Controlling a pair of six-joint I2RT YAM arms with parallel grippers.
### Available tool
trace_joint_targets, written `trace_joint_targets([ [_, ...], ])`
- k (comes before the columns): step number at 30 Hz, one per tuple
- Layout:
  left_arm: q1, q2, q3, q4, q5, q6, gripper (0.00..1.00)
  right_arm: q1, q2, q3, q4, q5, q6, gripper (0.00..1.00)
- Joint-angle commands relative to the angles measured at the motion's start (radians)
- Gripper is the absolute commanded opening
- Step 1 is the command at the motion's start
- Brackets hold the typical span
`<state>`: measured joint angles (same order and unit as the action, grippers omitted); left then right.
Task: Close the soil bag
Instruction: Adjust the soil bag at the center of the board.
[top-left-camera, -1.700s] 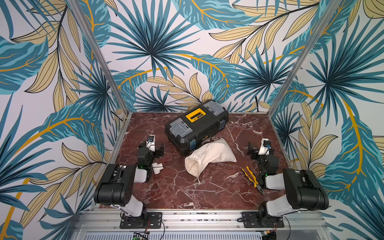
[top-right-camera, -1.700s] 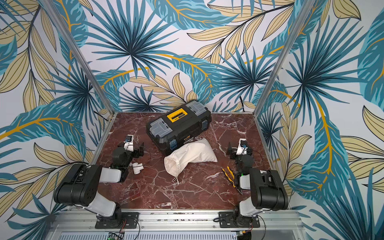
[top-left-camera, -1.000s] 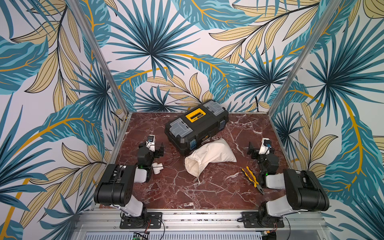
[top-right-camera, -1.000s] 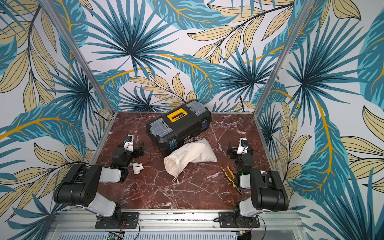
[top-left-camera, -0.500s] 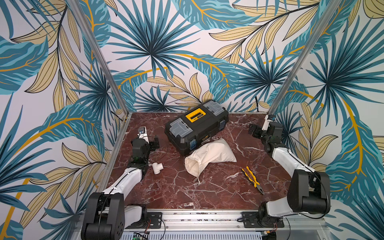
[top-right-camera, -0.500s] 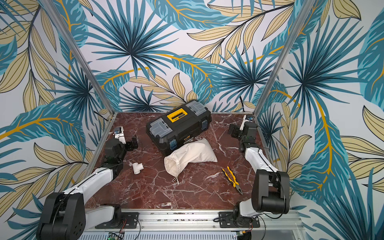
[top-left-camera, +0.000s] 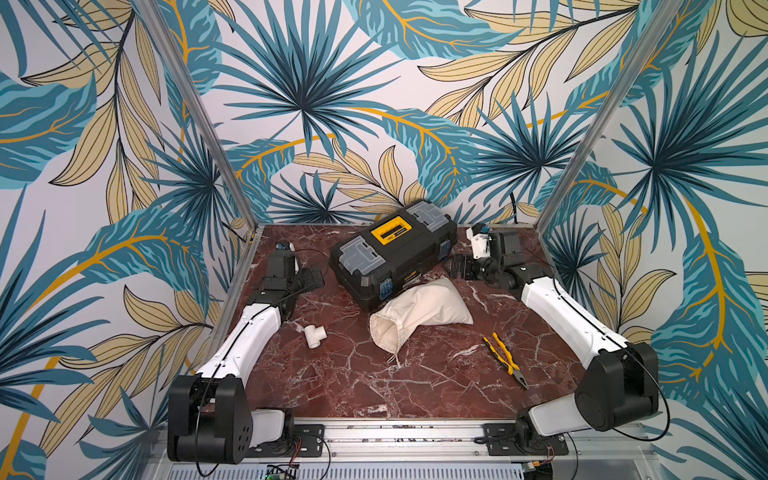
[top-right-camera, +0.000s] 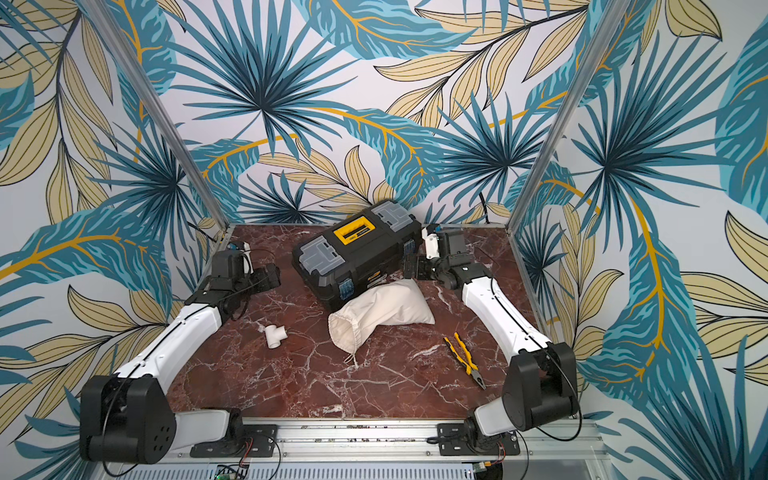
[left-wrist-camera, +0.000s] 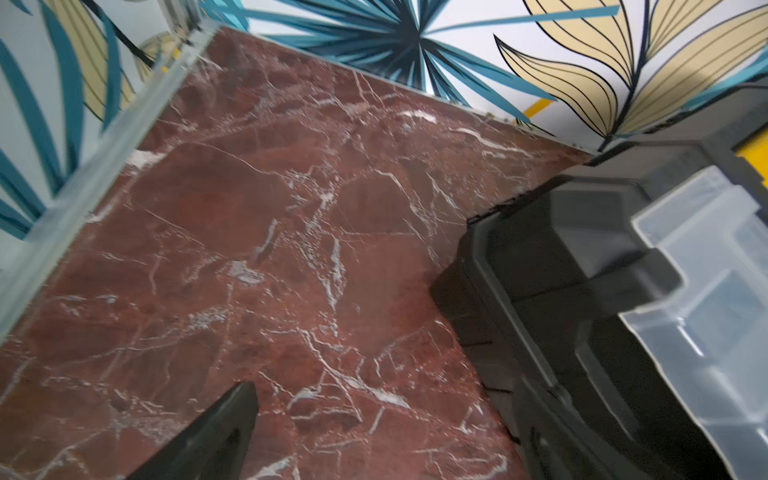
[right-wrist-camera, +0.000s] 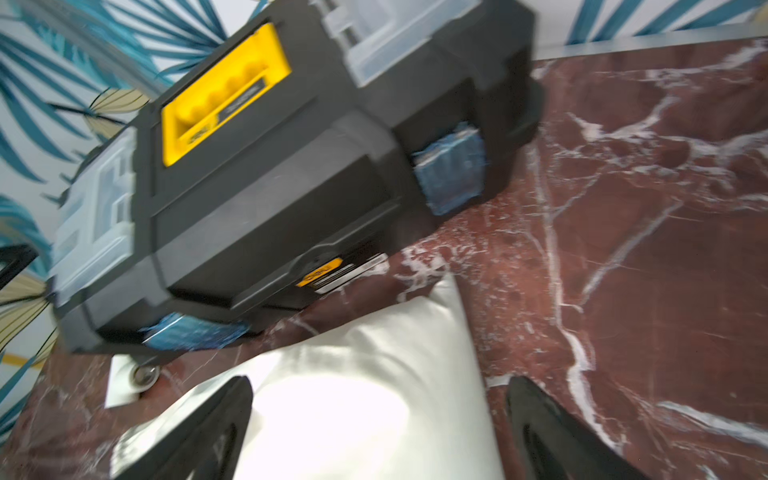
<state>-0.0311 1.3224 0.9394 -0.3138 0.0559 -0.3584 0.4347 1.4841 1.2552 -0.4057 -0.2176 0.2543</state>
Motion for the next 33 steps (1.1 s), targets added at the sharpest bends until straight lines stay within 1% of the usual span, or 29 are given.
trace_joint_targets([
  [1,-0.006,0.004,0.006,-0.138,0.164,-0.047,1.0,0.071,0.023,0.05,-0.117,0.04,0.002,0.99],
  [5,-0.019,-0.065,-0.048,-0.102,0.213,-0.06,1.0,0.182,0.052,0.115,-0.185,0.128,0.011,0.99],
  [8,-0.022,-0.104,-0.065,-0.108,0.221,-0.057,1.0,0.266,0.081,0.154,-0.22,0.191,0.028,0.99],
  [13,-0.021,-0.143,-0.07,-0.143,0.221,-0.036,1.0,0.393,0.136,0.2,-0.267,0.263,0.033,0.99],
  [16,-0.024,-0.155,-0.08,-0.138,0.252,-0.034,1.0,0.445,0.165,0.218,-0.284,0.279,0.034,0.99],
  [22,-0.04,-0.17,-0.115,-0.092,0.378,-0.043,1.0,0.516,0.201,0.222,-0.301,0.263,0.035,0.99],
  [26,-0.056,-0.206,-0.124,-0.089,0.434,-0.042,1.0,0.549,0.217,0.246,-0.342,0.285,0.033,0.99],
  [28,-0.064,-0.223,-0.13,-0.087,0.451,-0.051,1.0,0.566,0.228,0.266,-0.38,0.304,0.035,0.99],
  [33,-0.069,-0.251,-0.145,-0.089,0.447,-0.063,1.0,0.61,0.255,0.305,-0.472,0.357,0.062,0.99],
])
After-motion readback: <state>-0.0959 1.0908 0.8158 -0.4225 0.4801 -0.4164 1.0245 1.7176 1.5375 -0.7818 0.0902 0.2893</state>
